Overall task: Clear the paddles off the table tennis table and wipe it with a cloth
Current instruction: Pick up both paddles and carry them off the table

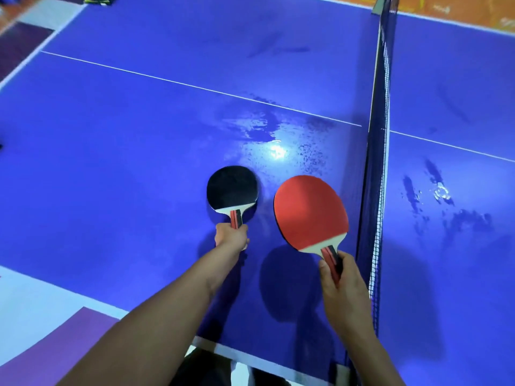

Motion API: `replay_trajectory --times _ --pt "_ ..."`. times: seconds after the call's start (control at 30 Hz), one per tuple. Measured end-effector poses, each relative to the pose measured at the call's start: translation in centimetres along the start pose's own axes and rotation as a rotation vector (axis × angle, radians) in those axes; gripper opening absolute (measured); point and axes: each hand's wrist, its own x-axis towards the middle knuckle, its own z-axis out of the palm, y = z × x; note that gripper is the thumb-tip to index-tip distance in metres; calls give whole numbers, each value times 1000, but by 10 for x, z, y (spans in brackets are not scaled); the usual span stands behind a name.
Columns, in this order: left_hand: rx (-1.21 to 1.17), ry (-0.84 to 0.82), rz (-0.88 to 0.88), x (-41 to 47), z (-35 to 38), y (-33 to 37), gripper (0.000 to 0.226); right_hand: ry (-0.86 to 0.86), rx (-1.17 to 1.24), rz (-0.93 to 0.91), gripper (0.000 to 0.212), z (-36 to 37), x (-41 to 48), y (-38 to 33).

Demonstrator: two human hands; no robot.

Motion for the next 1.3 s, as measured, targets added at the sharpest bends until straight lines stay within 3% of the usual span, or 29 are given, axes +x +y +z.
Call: replay_trajectory --times 0.13,0.3,0.5,0.9,1.3 --pt "-221 -253 -34 -12 -45 -2 12 -9 20 -18 23 11 -4 -16" --pt "-287 -311 -2 -54 -96 -19 7 -77 112 -46 16 33 -17 -39" --pt "-393 -189 108 -107 -153 -67 8 -229 174 -155 15 69 -28 -64" --pt "-503 250 137 -170 -289 -172 14 -500 73 -421 22 174 -90 -147" --pt "-594 315 153 -159 -495 -285 19 -577 42 -561 26 341 -257 -256"
